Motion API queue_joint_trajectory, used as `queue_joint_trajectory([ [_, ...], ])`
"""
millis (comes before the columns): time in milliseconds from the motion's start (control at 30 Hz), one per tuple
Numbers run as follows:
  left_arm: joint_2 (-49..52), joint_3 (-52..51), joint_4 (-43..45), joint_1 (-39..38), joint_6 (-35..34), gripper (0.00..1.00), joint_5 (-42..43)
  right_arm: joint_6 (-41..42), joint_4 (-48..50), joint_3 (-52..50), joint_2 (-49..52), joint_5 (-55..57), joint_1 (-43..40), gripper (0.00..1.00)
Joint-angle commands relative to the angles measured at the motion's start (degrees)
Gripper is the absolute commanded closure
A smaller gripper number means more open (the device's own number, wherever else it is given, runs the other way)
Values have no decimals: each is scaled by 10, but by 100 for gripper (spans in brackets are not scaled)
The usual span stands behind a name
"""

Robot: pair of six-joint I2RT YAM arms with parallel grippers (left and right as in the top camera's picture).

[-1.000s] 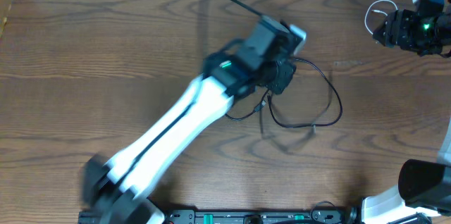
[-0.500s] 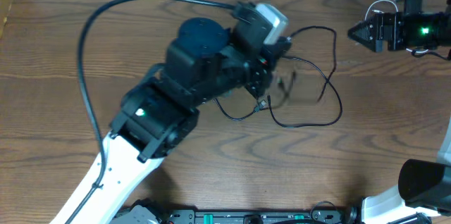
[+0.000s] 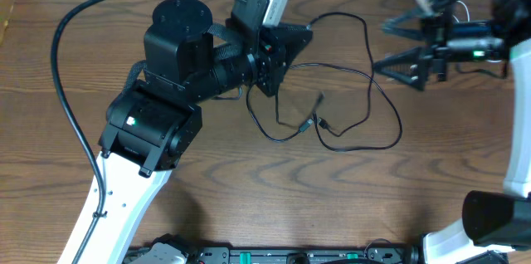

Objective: Untangle cables

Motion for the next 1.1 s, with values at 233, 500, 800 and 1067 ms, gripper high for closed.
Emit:
queue_joint_trajectory([
  [233,-6,-1,2,3,-14,93,132,30,101,-2,30,30,63,1],
  [500,-6,-1,2,11,-14,92,121,92,118,-2,35,26,62,99],
  [800,-6,-6,-10,11,-13,57,84,556,398,4,9,74,17,99],
  [1067,11,-6,-42,11,-13,40,84,845,593,5,-59,246,-94,99],
])
